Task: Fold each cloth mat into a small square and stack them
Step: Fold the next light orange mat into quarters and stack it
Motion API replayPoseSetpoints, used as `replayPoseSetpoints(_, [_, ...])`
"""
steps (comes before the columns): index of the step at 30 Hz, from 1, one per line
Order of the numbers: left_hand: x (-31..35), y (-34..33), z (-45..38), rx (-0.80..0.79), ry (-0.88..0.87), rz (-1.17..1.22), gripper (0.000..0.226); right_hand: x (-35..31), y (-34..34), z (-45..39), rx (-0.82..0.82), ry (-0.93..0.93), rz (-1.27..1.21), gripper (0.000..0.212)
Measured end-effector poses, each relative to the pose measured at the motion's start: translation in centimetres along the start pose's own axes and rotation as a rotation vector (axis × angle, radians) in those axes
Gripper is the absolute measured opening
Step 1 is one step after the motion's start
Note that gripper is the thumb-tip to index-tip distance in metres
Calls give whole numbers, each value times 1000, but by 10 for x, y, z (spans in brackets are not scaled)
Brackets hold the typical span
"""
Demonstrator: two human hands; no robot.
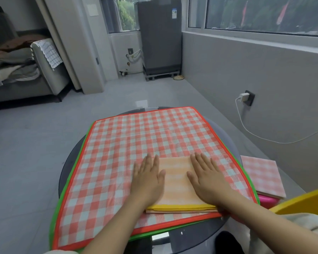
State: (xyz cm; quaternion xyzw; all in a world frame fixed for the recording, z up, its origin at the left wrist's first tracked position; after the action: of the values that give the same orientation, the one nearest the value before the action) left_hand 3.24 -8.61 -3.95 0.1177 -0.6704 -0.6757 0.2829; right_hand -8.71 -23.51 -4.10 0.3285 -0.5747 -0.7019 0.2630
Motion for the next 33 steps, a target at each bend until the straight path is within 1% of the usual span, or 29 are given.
replayPoseSetpoints(2, [-5, 0, 2, 29, 28, 22, 56, 8, 3, -3, 5, -64, -5, 63])
replayPoseSetpoints(5, [-6, 0, 5, 137, 134, 76, 59, 17, 3, -7, 49, -143, -28, 63])
replayPoseSetpoints(9, [-5, 7, 8, 268, 187, 126, 53, 17, 11, -7, 141, -198, -159, 61])
replayPoseSetpoints(12, [-7, 17, 6, 310, 274, 294, 45, 15, 24, -14, 87, -294, -319, 57])
replayPoseSetpoints(14, [-8, 23, 4, 336, 332, 425, 39, 13, 33, -16, 22, -339, -503, 52])
replayPoseSetpoints(15, [-8, 26, 4, 359, 344, 527, 37, 12, 37, -15, -10, -345, -593, 47])
replayPoseSetpoints(17, [-6, 34, 7, 408, 341, 729, 31, 11, 43, -12, -70, -344, -680, 40])
replayPoseSetpoints(20, [-2, 45, 9, 444, 334, 875, 24, 21, 54, -10, -76, -345, -705, 33])
replayPoseSetpoints(23, [10, 60, 7, 463, 335, 1022, 18, 35, 70, -4, -118, -294, -903, 31])
replayPoseSetpoints(26, [30, 76, 1, 447, 270, 1120, 18, 53, 94, 4, -71, -233, -1156, 18])
replayPoseSetpoints(28, [48, 86, -6, 444, 218, 1211, 21, 68, 110, 9, -27, -203, -1260, 5])
replayPoseSetpoints(29, [58, 92, -10, 442, 200, 1252, 21, 77, 117, 11, -16, -192, -1286, 5])
replayPoseSetpoints(33, [101, 109, -36, 452, 125, 1347, 18, 116, 144, 13, 10, -167, -1383, 20])
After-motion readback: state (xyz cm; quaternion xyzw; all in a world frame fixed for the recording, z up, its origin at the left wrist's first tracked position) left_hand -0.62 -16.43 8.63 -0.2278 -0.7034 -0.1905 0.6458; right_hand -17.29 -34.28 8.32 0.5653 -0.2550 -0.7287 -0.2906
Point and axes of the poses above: each hand's wrist, its own z-axis away from the middle knuckle, its own y-axis out of the back of the hand, x = y × z, the point moved 2 cm from there along -z, towards the middle knuckle, and after that the axes turned 14 degrees about -y, right-handed, at the moved point
